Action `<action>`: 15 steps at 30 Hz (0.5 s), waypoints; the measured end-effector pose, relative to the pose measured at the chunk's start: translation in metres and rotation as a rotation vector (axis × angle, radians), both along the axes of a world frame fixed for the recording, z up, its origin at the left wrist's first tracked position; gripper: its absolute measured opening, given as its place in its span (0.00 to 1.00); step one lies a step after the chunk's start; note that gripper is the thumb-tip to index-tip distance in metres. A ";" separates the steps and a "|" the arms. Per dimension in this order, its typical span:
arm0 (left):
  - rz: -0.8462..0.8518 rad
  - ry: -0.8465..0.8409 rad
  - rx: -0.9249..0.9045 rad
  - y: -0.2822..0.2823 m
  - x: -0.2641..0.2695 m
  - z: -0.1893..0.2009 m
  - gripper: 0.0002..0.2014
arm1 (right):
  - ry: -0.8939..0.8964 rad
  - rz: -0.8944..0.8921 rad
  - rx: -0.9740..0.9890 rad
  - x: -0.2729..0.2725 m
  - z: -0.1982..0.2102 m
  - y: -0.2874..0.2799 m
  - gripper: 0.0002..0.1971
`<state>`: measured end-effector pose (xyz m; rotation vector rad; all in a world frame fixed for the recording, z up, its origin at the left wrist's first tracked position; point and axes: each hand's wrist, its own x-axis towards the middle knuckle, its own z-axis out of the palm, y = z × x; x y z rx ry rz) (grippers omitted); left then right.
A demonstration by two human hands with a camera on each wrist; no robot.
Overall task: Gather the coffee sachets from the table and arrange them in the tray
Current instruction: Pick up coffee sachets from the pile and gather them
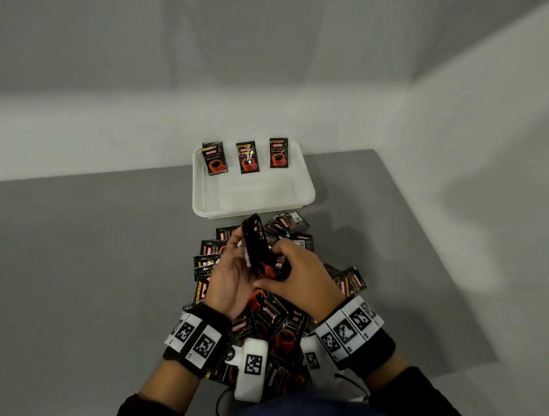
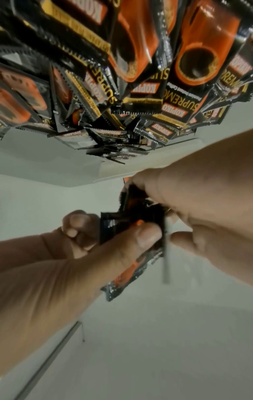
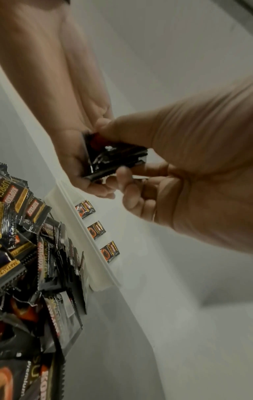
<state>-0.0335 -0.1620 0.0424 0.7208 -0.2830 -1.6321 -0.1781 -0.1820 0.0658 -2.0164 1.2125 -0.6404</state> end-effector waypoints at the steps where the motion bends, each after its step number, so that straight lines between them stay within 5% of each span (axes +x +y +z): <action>1: -0.023 0.033 -0.009 0.000 0.001 -0.001 0.23 | -0.025 -0.022 0.002 0.000 0.001 -0.001 0.24; 5: -0.103 0.094 -0.052 0.003 0.002 -0.003 0.28 | -0.035 -0.032 -0.006 0.001 0.005 -0.004 0.24; 10: -0.152 -0.045 -0.091 0.005 0.009 -0.002 0.24 | 0.003 -0.001 0.012 -0.001 0.007 -0.002 0.22; 15: -0.017 -0.225 -0.061 0.003 0.010 -0.004 0.24 | 0.016 0.005 0.040 0.003 0.005 -0.003 0.25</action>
